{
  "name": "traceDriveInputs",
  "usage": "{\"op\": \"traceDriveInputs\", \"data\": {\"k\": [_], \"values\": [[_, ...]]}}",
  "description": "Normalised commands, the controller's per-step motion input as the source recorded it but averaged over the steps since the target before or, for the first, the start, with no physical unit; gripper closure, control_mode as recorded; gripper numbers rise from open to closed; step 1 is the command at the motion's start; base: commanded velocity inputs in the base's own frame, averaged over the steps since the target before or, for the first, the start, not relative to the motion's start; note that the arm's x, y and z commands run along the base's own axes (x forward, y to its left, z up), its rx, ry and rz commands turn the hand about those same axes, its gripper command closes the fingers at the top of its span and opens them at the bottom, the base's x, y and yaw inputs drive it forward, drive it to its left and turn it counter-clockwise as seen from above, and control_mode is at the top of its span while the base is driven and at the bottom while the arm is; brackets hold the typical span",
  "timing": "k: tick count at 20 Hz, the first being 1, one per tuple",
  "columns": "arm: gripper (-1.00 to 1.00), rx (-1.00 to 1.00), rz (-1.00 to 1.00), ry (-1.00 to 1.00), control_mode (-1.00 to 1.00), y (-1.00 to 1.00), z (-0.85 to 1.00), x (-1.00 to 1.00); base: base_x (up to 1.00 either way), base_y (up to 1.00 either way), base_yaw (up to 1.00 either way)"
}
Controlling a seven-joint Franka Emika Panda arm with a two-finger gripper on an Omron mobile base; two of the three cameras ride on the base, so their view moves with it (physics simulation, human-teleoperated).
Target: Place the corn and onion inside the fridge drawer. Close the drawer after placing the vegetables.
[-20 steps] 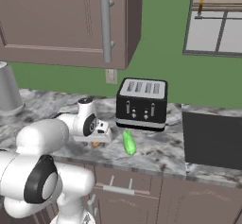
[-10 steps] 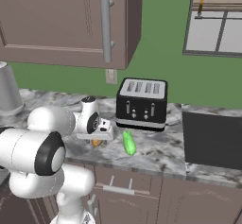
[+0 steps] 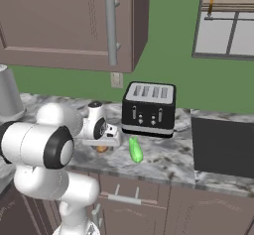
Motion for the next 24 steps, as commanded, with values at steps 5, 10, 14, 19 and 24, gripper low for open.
{"op": "traceDriveInputs", "data": {"k": [5,10,14,19,24], "values": [[-1.00,0.00,0.00,0.00,-1.00,0.00,-0.06,0.00,0.00,0.00,0.00],[1.00,-0.03,0.00,0.01,-1.00,0.00,-0.13,0.00,0.00,0.00,0.00],[1.00,0.00,-0.02,0.01,-1.00,0.00,0.03,-0.31,0.00,0.00,0.00],[1.00,0.00,-0.02,-0.07,-1.00,-0.01,0.77,-0.57,0.00,0.00,0.00],[1.00,0.00,0.00,-0.13,-1.00,-0.07,1.00,-0.70,0.00,0.00,0.00]]}}
